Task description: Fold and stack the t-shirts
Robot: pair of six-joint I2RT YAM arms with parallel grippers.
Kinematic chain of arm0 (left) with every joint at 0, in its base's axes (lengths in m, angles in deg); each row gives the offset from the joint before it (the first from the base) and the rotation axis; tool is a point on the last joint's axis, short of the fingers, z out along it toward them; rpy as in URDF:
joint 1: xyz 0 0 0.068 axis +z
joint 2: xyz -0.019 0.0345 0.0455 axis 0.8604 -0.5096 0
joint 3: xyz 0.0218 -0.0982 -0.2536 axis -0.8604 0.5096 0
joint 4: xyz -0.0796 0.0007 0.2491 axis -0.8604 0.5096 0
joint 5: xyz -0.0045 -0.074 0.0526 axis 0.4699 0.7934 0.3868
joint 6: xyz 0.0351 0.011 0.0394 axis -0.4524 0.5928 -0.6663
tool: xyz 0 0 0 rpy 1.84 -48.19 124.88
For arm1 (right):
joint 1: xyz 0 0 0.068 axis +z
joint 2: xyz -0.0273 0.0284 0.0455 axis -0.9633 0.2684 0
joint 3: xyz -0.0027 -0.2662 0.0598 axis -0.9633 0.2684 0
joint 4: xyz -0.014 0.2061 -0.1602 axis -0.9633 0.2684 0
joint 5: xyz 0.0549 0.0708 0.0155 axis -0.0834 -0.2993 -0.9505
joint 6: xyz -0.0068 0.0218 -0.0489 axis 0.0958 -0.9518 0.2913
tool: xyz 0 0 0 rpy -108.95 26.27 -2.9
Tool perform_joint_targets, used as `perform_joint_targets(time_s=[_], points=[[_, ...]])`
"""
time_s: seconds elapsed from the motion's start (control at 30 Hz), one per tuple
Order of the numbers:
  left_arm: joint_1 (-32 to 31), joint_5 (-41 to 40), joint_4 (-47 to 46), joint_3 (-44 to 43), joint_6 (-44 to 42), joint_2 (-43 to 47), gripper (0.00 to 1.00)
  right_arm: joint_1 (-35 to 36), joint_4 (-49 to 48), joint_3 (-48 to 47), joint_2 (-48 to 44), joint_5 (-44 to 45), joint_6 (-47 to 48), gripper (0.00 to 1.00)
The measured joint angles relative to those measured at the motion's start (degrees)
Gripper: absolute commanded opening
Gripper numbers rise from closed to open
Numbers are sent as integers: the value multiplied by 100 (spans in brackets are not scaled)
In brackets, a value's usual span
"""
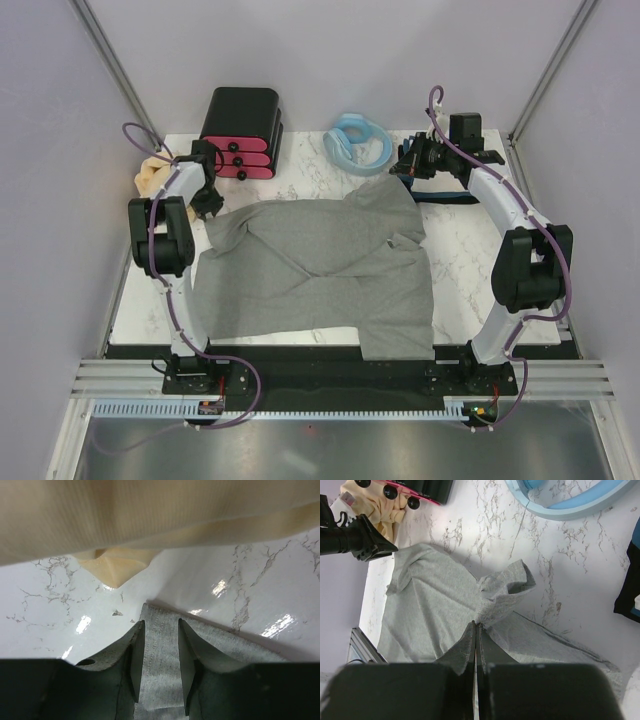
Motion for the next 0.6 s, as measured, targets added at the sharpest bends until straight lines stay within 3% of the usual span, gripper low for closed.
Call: perform_joint_targets(time_s=[0.6], points=[[2,103,7,0,0,-92,41,-37,0,0,0,-4,2,0]])
